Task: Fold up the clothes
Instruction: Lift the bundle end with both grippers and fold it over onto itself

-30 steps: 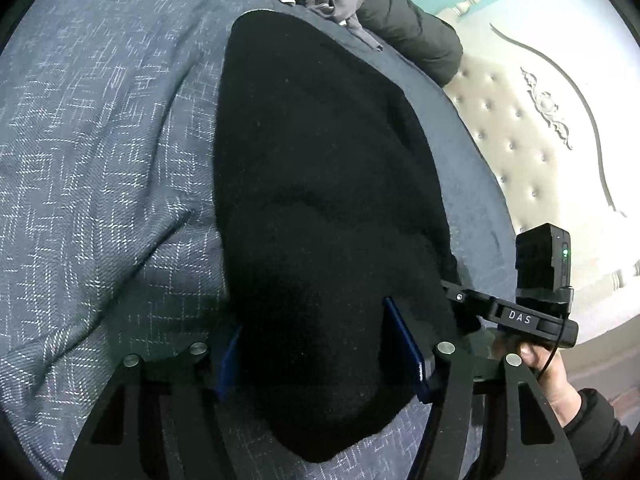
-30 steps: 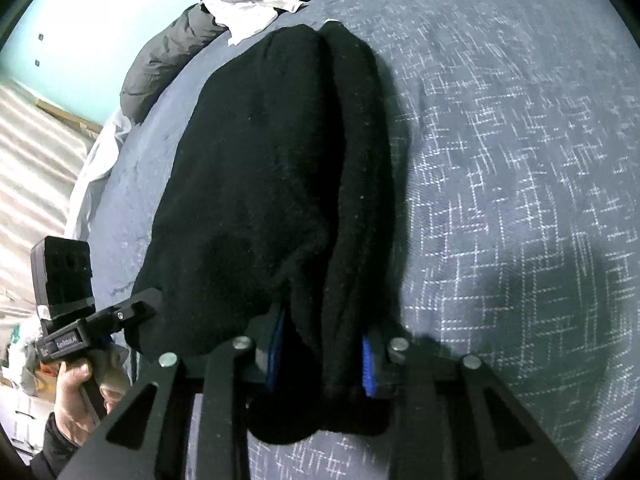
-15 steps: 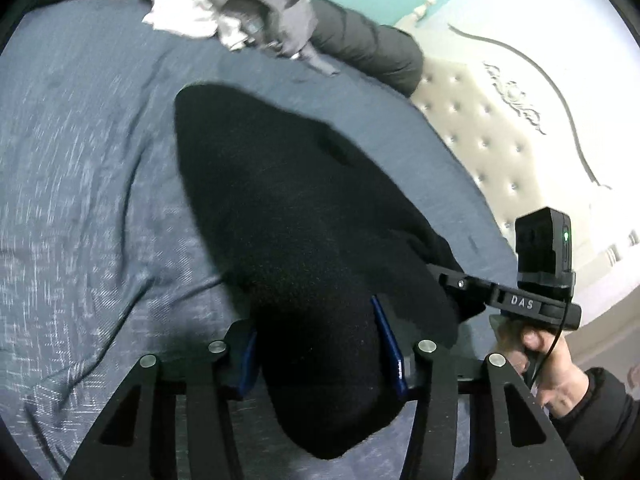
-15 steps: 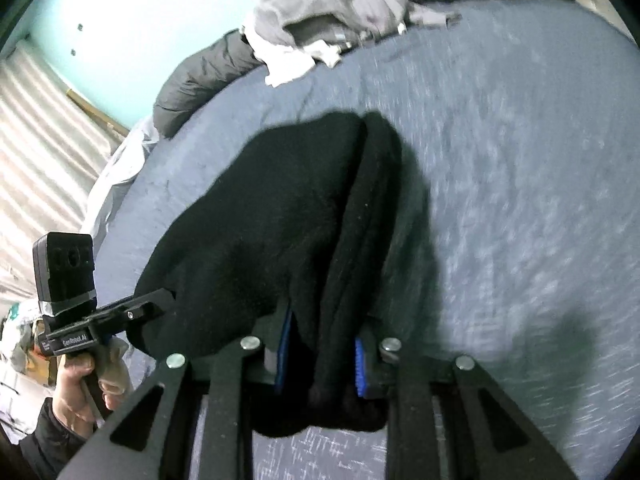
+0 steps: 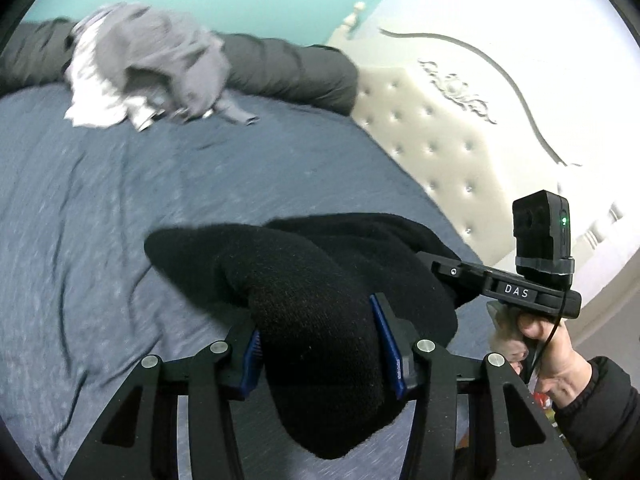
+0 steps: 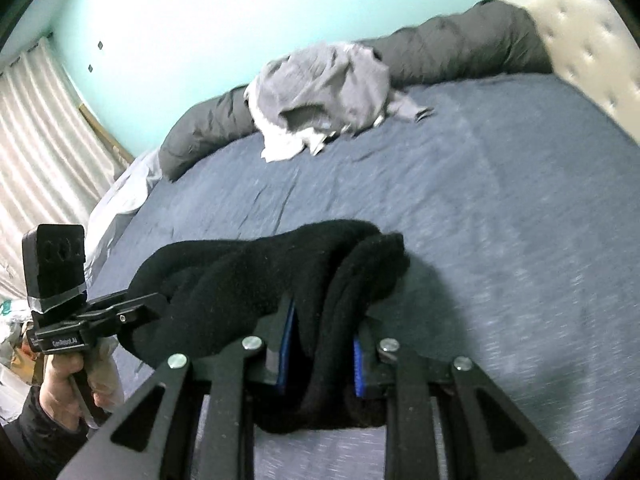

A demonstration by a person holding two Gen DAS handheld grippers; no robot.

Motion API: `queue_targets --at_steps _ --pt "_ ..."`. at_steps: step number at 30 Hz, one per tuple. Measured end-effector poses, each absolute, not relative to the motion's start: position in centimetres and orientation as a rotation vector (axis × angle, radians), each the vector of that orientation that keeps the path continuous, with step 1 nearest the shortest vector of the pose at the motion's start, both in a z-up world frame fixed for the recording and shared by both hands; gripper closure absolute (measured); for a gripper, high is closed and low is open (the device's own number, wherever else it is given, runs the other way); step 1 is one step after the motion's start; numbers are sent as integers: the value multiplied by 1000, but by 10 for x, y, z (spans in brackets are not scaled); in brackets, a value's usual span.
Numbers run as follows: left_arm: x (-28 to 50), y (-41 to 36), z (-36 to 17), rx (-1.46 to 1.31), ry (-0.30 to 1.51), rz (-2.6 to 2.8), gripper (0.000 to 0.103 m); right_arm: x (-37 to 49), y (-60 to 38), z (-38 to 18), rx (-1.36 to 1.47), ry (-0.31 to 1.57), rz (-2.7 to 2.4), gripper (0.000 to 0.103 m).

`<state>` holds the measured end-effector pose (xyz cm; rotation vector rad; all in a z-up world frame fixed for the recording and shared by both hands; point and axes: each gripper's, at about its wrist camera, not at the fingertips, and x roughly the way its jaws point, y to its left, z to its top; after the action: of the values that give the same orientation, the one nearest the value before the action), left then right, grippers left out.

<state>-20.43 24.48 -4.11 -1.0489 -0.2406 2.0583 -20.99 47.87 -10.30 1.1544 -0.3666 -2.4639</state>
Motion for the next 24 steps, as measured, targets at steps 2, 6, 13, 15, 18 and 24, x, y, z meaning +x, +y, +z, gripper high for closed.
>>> queue_targets --at_steps 2,6,13,15,18,24 --pt "-205 270 -29 -1028 -223 2048 51 -211 503 -91 1142 -370 -2493 81" --pt "-212 327 -12 -990 -186 2021 50 -214 559 -70 1119 -384 -2560 81" --pt "-227 427 3 -942 -133 1983 50 -225 647 -47 1082 -374 -2665 81" --pt "-233 454 7 -919 -126 1986 50 -233 668 -41 1061 -366 -2695 81" --pt "-242 492 14 -880 -118 1993 50 -246 701 -32 1029 -355 -2740 81" --pt "-261 567 29 -803 -102 2007 50 -269 763 -14 931 -322 -2844 81"
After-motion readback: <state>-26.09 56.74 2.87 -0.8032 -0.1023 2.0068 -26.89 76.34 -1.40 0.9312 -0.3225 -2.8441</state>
